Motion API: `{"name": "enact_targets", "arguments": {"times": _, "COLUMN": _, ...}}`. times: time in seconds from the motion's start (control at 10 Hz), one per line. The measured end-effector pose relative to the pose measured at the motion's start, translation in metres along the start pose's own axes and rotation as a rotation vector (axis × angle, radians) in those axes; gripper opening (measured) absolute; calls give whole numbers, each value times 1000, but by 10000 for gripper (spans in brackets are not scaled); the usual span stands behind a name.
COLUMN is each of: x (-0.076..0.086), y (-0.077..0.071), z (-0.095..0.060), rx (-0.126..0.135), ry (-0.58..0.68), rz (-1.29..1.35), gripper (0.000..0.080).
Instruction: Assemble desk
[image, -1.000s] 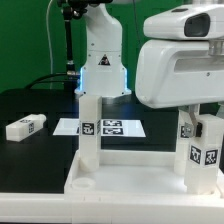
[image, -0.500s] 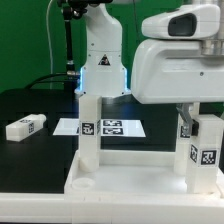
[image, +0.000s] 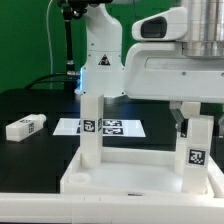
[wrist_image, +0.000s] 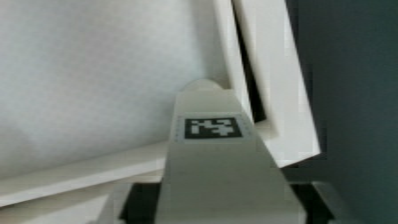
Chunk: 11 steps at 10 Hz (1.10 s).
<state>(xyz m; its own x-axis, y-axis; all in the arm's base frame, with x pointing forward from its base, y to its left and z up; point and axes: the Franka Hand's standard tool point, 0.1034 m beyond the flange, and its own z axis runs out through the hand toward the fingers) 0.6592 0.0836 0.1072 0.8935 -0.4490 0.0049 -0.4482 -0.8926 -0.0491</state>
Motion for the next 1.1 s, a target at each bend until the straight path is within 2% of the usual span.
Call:
{"name": "enact_targets", "arguments": {"times": 0.3, "x": 6, "y": 14, "z": -1, "rx": -29, "ry": 7, "rz": 179, "gripper": 292}}
{"name": "enact_targets", "arguments": {"times": 0.6, "x": 7, "y": 17, "z": -1, "rx": -35, "ry": 9, "rz": 211, "gripper": 292}}
{"name": "enact_targets", "arguments": {"times": 0.8, "x": 7, "y": 17, "z": 0, "rx": -35, "ry": 9, "rz": 211, "gripper": 571}}
{"name": "enact_targets", "arguments": {"times": 0.9, "x": 7, "y": 17, "z": -1, "rx": -35, "ry": 9, "rz": 210, "gripper": 571}}
{"name": "enact_targets", "arguments": {"times": 1.0, "x": 3, "y": 17, "z": -6, "rx": -33, "ry": 4, "rz": 197, "gripper": 635}}
{"name": "enact_targets", "arguments": {"times": 1.1, "x": -3, "y": 23, "z": -20, "rx": -31, "ry": -9, "rz": 163, "gripper": 645}}
